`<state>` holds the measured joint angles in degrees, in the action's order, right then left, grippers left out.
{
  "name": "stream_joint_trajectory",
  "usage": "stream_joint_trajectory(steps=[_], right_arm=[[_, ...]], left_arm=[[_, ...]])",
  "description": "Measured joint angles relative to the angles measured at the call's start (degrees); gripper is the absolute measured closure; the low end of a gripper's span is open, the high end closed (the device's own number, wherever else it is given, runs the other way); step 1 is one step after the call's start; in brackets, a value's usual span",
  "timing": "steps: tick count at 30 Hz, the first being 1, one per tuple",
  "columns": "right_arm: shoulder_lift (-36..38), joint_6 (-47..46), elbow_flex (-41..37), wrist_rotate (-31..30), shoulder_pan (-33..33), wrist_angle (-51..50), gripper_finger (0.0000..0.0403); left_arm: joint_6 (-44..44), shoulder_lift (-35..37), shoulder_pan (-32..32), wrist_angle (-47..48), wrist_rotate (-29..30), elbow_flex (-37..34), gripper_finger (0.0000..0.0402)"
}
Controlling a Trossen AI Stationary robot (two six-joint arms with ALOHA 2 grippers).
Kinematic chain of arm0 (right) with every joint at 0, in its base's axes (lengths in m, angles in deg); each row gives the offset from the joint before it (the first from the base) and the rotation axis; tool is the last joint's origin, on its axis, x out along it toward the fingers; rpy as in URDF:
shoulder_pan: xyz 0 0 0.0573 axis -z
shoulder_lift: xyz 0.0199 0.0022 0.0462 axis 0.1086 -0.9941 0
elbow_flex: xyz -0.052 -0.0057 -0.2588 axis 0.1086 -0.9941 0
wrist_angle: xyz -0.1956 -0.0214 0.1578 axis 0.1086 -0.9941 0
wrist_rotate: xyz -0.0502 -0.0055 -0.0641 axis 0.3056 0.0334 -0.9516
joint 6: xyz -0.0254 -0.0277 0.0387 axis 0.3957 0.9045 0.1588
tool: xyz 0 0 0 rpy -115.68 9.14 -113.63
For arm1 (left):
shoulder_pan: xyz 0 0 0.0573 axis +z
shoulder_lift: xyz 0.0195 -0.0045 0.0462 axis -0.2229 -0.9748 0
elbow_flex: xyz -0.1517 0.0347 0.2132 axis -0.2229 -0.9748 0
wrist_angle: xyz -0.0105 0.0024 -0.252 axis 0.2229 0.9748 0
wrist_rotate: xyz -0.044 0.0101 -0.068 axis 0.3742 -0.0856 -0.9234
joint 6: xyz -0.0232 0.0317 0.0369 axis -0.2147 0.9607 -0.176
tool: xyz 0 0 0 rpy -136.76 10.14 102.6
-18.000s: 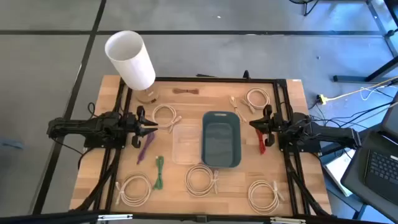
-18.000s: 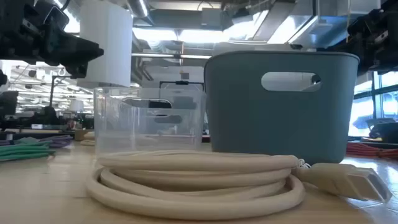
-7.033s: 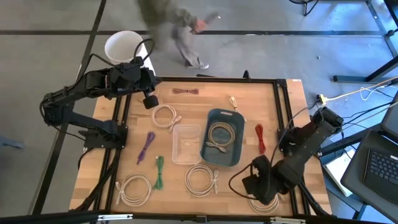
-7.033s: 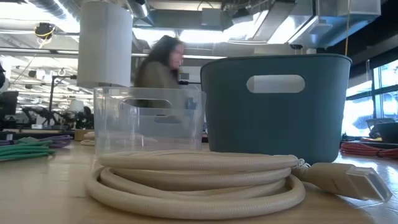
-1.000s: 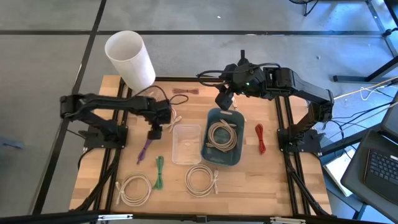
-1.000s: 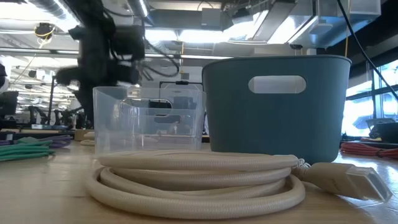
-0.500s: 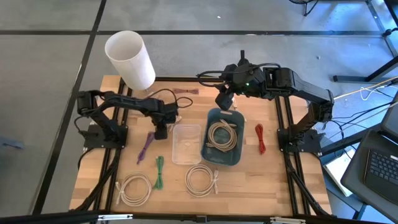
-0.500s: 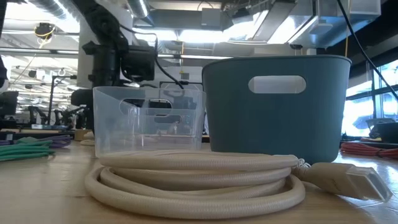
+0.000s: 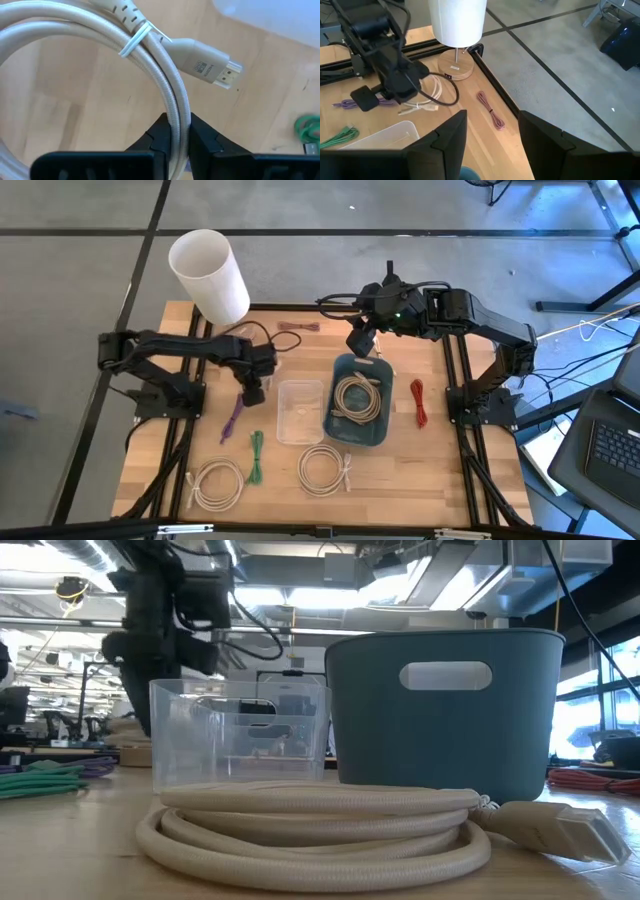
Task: Pick & Place USB Port
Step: Put the light brown HDMI cable into the blue bin
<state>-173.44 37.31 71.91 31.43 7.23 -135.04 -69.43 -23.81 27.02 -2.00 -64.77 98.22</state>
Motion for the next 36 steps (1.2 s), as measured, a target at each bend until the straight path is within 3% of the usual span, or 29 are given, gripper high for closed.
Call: stream_joint_trajectory(steps=[4, 11, 16, 27, 31, 36], right_arm=[[0.0, -0.03, 0.0, 0.0, 0.0, 0.02, 0.0222], [0.0, -0.07, 0.0, 0.0, 0.0, 0.06, 0.0222], [0.0, -0.17, 0.0, 0.0, 0.0, 0.08, 0.0222], [0.0, -0.19, 0.0, 0.0, 0.0, 0.64, 0.0222], [0.0, 0.04, 0.0, 0.0, 0.0, 1.87, 0.0222], [0.0, -0.02, 0.0, 0.27, 0.0, 3.77, 0.0222]], left_arm=[[-3.14, 4.23, -0.64, 1.51, 0.8, 0.0, 0.037], [-7.04, 11.52, -1.0, -3.15, -5.08, 4.8, 0.037], [-6.59, 14.75, -2.48, -20.37, -11.4, 7.99, 0.037], [-8.71, 16.84, 2.22, -74.49, -34.36, 8.32, 0.037], [-14.05, 14.23, 4.42, -82.77, -38.86, 8.35, 0.037], [-15.42, 10.59, 5.76, -83.68, -40.3, 8.33, 0.037]])
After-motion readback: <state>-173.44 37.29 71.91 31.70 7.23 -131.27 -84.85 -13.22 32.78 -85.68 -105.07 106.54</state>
